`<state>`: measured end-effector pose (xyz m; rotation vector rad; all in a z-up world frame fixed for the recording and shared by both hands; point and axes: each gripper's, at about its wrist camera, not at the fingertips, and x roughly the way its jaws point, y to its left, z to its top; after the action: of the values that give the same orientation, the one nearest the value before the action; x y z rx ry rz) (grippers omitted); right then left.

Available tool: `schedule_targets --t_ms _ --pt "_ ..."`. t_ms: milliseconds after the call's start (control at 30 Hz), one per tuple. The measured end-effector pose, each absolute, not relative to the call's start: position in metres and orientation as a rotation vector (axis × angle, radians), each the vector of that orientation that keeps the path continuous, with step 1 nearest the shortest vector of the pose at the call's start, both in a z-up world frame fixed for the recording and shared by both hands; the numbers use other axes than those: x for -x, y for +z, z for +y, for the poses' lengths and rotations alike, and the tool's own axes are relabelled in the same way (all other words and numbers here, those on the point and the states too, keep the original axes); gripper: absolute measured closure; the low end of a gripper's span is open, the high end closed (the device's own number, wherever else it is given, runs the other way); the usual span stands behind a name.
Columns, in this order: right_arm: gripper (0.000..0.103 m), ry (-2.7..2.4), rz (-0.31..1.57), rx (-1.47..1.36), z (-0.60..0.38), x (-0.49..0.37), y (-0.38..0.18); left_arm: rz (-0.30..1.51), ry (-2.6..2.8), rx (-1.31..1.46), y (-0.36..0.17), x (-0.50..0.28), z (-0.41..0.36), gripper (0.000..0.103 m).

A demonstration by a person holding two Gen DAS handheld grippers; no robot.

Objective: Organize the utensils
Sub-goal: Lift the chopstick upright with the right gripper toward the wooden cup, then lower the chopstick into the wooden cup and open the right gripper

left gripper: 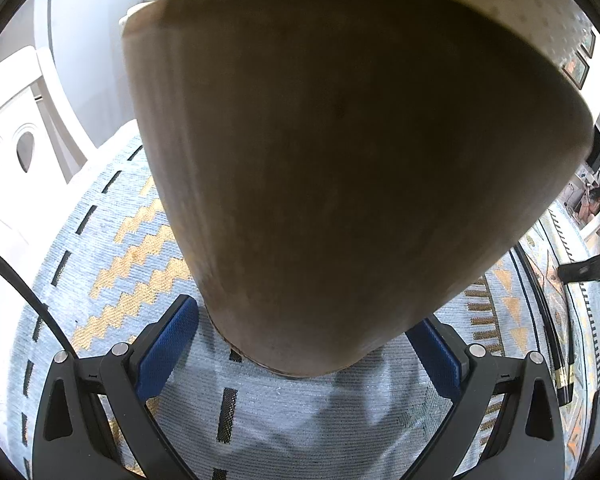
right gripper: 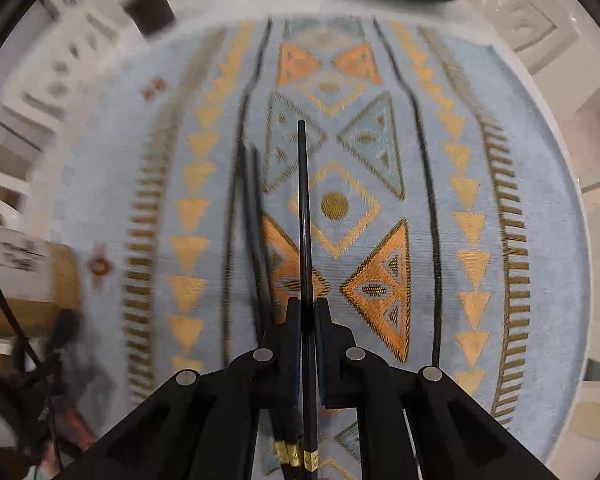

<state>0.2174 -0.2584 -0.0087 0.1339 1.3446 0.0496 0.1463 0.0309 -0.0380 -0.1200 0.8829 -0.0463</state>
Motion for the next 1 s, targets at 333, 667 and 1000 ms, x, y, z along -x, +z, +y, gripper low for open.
schedule_targets --t_ms 333,667,1000 --pt "0.097 0.12 0.952 -0.223 -0.263 -0.163 0.098 0.85 -0.044 0.124 -0.036 -0.143 0.033 0.002" --pt "0.098 0.301 0.609 -0.257 -0.203 -0.182 0.238 0.785 -0.049 0.143 -0.029 -0.127 0.042 0.002" --pt "0.098 0.574 0.607 -0.192 -0.101 -0.187 0.254 0.742 -0.045 0.153 -0.027 -0.117 0.05 0.002"
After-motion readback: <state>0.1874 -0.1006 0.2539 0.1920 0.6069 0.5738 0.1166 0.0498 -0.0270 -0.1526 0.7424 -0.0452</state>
